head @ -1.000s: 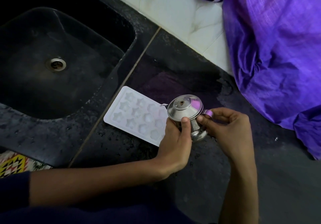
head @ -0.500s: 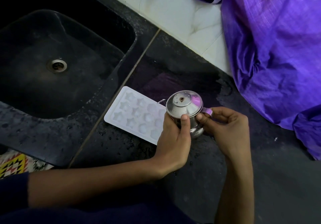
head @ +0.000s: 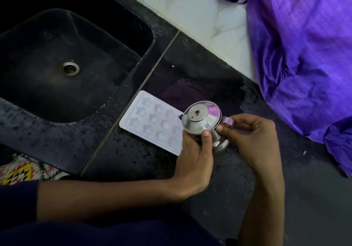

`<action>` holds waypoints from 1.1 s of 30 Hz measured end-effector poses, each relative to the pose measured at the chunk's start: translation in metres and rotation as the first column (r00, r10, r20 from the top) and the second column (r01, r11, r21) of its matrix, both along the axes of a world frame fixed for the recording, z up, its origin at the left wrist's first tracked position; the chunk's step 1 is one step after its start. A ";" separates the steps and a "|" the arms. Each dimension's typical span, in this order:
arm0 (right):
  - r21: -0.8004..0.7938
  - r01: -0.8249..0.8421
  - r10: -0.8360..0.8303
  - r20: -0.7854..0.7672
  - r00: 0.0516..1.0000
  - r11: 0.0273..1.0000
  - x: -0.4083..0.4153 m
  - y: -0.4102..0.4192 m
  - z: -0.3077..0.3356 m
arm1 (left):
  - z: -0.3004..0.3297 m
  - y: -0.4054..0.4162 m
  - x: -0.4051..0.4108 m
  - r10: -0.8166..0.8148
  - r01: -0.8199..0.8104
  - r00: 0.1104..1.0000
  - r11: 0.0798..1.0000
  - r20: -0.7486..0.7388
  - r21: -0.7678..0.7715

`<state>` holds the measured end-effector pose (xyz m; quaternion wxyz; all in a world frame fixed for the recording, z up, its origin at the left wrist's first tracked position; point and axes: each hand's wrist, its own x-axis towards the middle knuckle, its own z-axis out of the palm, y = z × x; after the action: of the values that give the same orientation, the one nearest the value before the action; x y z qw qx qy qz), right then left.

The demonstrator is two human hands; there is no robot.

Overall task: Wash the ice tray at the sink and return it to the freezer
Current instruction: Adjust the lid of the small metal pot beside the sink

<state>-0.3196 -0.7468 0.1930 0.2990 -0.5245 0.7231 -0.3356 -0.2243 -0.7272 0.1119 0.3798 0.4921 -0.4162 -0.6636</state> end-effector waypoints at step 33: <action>-0.057 0.063 -0.061 0.031 0.998 0.996 -0.003 0.019 -0.006 | 0.003 0.011 0.000 0.012 -0.006 0.999 0.993 0.050 -0.117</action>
<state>-0.3225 -0.7281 0.1875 0.2836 -0.5052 0.7247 -0.3731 -0.2244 -0.7164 0.1147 0.4002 0.4877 -0.4617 -0.6236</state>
